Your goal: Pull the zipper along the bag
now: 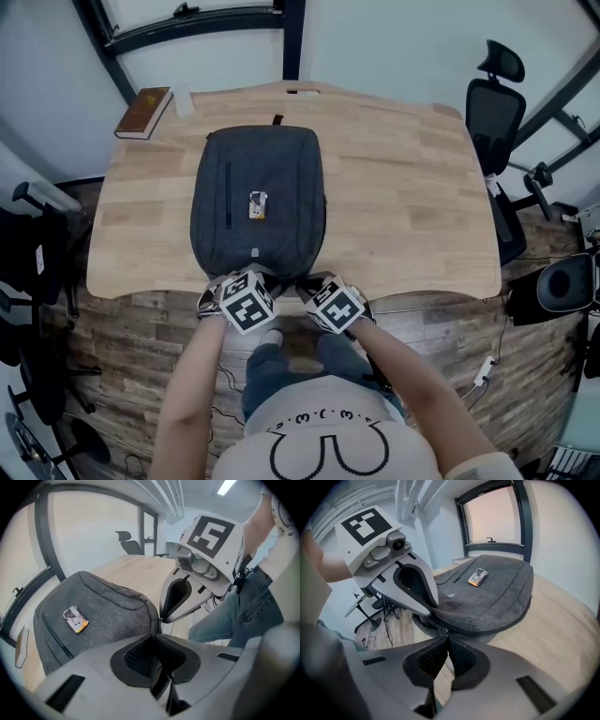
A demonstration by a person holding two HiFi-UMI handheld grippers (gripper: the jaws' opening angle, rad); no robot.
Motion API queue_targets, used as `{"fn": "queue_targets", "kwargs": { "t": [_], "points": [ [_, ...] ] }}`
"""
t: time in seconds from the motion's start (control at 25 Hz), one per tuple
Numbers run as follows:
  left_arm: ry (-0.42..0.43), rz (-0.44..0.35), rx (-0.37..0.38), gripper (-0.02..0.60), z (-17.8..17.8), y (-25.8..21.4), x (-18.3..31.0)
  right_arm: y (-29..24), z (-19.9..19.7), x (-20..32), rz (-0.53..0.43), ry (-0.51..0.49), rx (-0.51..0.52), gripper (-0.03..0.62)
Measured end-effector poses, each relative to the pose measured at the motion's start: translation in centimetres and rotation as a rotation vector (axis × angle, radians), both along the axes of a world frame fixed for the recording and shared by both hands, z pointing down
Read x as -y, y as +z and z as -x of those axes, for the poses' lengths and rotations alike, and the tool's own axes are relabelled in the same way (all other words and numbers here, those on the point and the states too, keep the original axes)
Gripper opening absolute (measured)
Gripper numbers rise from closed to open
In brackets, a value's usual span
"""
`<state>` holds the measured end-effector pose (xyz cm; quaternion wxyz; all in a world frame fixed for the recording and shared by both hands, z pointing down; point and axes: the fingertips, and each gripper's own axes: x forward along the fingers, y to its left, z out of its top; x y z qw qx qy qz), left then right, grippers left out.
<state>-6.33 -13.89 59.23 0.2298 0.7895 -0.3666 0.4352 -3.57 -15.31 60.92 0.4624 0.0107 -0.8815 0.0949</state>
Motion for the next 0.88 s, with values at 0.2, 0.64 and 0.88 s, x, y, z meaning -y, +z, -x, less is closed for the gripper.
{"fn": "queue_targets", "kwargs": {
  "t": [0.2,0.64,0.88],
  "points": [
    [-0.019,0.022,-0.016,0.037,0.3,-0.2,-0.7,0.1,-1.7,2.2,0.009,0.012,-0.021,0.063],
    [-0.018,0.035,0.031,0.032,0.2,0.4,-1.3,0.8,-2.8,10.2,-0.184,-0.058,-0.124,0.072],
    [-0.033,0.040,0.032,0.032,0.3,0.5,-1.2,1.5,-1.6,15.1,-0.257,-0.052,-0.166,0.076]
  ]
}}
